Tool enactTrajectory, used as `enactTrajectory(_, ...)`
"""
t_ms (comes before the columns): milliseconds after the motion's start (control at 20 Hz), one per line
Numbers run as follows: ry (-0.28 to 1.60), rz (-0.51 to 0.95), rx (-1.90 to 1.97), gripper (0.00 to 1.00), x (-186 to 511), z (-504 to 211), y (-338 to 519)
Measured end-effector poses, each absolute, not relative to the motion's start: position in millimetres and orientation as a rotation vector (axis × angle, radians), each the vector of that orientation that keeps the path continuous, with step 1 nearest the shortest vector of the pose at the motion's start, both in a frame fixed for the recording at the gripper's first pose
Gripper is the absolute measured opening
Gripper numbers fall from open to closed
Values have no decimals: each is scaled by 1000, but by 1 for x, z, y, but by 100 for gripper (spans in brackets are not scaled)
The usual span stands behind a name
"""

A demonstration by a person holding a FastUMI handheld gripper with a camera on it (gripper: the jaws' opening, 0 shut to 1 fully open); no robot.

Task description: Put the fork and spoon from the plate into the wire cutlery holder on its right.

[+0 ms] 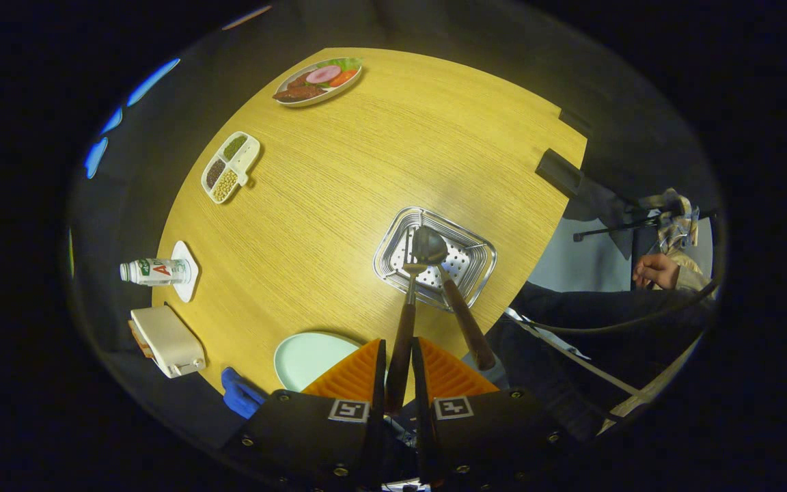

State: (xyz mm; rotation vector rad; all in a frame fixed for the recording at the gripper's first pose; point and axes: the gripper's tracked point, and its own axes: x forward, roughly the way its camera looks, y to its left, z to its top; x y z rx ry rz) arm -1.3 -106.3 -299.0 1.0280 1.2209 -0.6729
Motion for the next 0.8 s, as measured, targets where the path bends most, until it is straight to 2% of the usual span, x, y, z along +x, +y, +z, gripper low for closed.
enactTrajectory(350, 1170, -649, 977, 22, 3, -285, -106)
enactTrajectory(400, 1151, -635, 987, 26, 7, -279, -104)
enactTrajectory(500, 1122, -634, 984, 45, 9, -271, -106)
enactTrajectory(800, 998, -610, 870, 45, 18, -238, -119)
